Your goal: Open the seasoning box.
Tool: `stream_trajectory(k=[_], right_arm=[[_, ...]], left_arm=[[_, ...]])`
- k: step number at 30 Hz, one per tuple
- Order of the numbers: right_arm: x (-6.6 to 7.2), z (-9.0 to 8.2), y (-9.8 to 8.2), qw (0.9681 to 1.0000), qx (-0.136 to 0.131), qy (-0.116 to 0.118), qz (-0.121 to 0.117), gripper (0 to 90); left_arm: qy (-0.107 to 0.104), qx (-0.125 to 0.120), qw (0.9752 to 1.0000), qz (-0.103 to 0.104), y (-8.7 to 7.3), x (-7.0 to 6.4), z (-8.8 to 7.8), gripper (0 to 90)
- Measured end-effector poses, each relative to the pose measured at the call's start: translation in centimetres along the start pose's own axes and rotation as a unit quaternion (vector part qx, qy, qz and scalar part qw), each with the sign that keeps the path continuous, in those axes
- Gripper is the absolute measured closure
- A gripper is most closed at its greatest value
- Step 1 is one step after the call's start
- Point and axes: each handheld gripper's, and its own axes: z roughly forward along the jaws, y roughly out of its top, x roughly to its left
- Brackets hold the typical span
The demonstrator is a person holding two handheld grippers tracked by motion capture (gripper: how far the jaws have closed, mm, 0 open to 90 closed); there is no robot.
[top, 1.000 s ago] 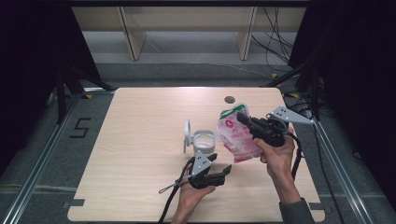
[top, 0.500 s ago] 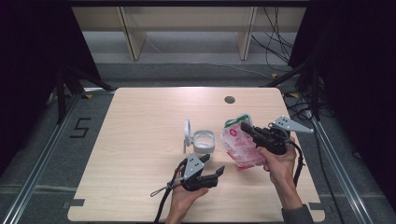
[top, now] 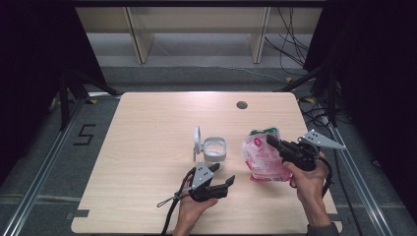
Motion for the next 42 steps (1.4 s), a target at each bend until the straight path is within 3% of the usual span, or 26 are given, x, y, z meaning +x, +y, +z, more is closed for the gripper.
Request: stream_trajectory(k=[2, 4, 7, 9, 11, 13, 14, 15, 17, 18, 22, 23, 24, 25, 26, 28, 31, 32, 34, 36, 38, 39, 40, 42], right_arm=[[0.2, -0.4, -0.1, 0.9999, 0.003, -0.009, 0.010, 90.0], [-0.1, -0.6, -0.2, 0.9999, 0.002, -0.016, -0.006, 90.0], [-0.2, -0.9, -0.5, 0.9998, -0.004, -0.018, 0.000, 90.0], [-0.5, -1.2, -0.4, 0.9997, 0.009, -0.019, -0.013, 90.0], [-0.3, -1.4, -0.6, 0.9995, 0.012, -0.030, 0.000, 90.0], [-0.6, -1.5, -0.7, 0.9993, 0.014, -0.033, -0.015, 90.0], [-0.5, -1.5, -0.8, 0.9992, 0.015, -0.036, -0.003, 90.0], [-0.8, -1.5, -0.8, 0.9990, 0.010, -0.040, -0.016, 90.0], [-0.7, -1.6, -0.9, 0.9991, 0.009, -0.041, -0.004, 90.0], [-1.0, -1.5, -1.0, 0.9989, 0.007, -0.044, -0.017, 90.0], [-1.6, -1.8, -1.2, 0.9982, 0.021, -0.053, -0.020, 90.0], [-1.5, -1.8, -1.3, 0.9981, 0.024, -0.056, -0.012, 90.0], [-1.6, -1.8, -1.4, 0.9978, 0.020, -0.061, -0.019, 90.0], [-1.5, -1.9, -1.4, 0.9977, 0.025, -0.063, -0.004, 90.0], [-1.8, -1.9, -1.5, 0.9975, 0.025, -0.063, -0.018, 90.0], [-1.8, -1.8, -1.7, 0.9974, 0.024, -0.068, -0.005, 90.0], [-2.1, -1.8, -1.9, 0.9970, 0.025, -0.073, -0.002, 90.0], [-2.4, -1.8, -2.0, 0.9969, 0.027, -0.073, -0.012, 90.0], [-2.4, -1.8, -2.2, 0.9965, 0.031, -0.078, 0.003, 90.0], [-2.8, -1.7, -2.3, 0.9966, 0.033, -0.076, -0.009, 90.0], [-3.1, -1.7, -2.6, 0.9965, 0.030, -0.078, 0.002, 90.0], [-3.4, -1.7, -2.6, 0.9960, 0.034, -0.083, -0.005, 90.0], [-3.4, -1.7, -2.7, 0.9958, 0.038, -0.083, 0.006, 90.0], [-4.0, -1.8, -2.9, 0.9957, 0.040, -0.084, 0.000, 90.0]], left_arm=[[-0.009, -0.001, 1.0000, 0.001, 0.0, 0.0, 0.2, 31.6], [-0.007, -0.004, 1.0000, -0.001, -0.1, -0.1, 0.2, 31.7], [-0.005, 0.003, 1.0000, 0.006, 0.1, 0.0, 0.0, 31.7], [-0.004, -0.001, 1.0000, 0.002, 0.1, 0.0, 0.1, 31.6], [-0.005, -0.003, 1.0000, 0.000, 0.1, -0.1, 0.1, 31.6], [-0.005, 0.000, 1.0000, 0.004, 0.1, 0.0, 0.1, 31.6], [-0.006, 0.000, 1.0000, 0.002, 0.1, 0.0, 0.1, 31.6], [-0.009, -0.002, 1.0000, 0.002, 0.1, 0.0, 0.2, 31.6], [-0.007, 0.000, 1.0000, 0.003, 0.1, -0.1, 0.2, 31.6], [-0.008, -0.001, 1.0000, 0.003, 0.1, -0.1, 0.2, 31.6], [-0.009, -0.001, 1.0000, 0.004, 0.1, -0.1, 0.2, 31.4], [-0.007, -0.001, 1.0000, 0.005, 0.0, -0.1, 0.2, 31.4], [-0.007, 0.000, 1.0000, 0.006, 0.0, -0.1, 0.2, 31.4], [-0.007, -0.001, 1.0000, 0.004, 0.0, -0.1, 0.2, 31.4], [-0.005, -0.001, 1.0000, 0.001, 0.0, -0.1, 0.2, 31.3], [-0.005, 0.002, 1.0000, 0.005, 0.0, -0.2, 0.1, 31.3], [-0.007, -0.002, 1.0000, 0.003, 0.0, -0.2, 0.2, 31.3], [-0.004, 0.003, 1.0000, 0.004, 0.0, -0.2, 0.1, 31.2], [-0.006, 0.004, 1.0000, 0.005, -0.1, -0.3, 0.2, 31.3], [-0.004, 0.005, 1.0000, 0.003, -0.1, -0.3, 0.2, 31.4], [-0.007, -0.001, 1.0000, 0.001, -0.2, -0.3, 0.4, 31.3], [-0.008, 0.000, 1.0000, 0.001, -0.2, -0.3, 0.4, 31.3], [-0.007, 0.003, 1.0000, 0.002, -0.2, -0.4, 0.4, 31.3], [-0.006, 0.005, 1.0000, 0.003, -0.2, -0.3, 0.4, 31.3]])
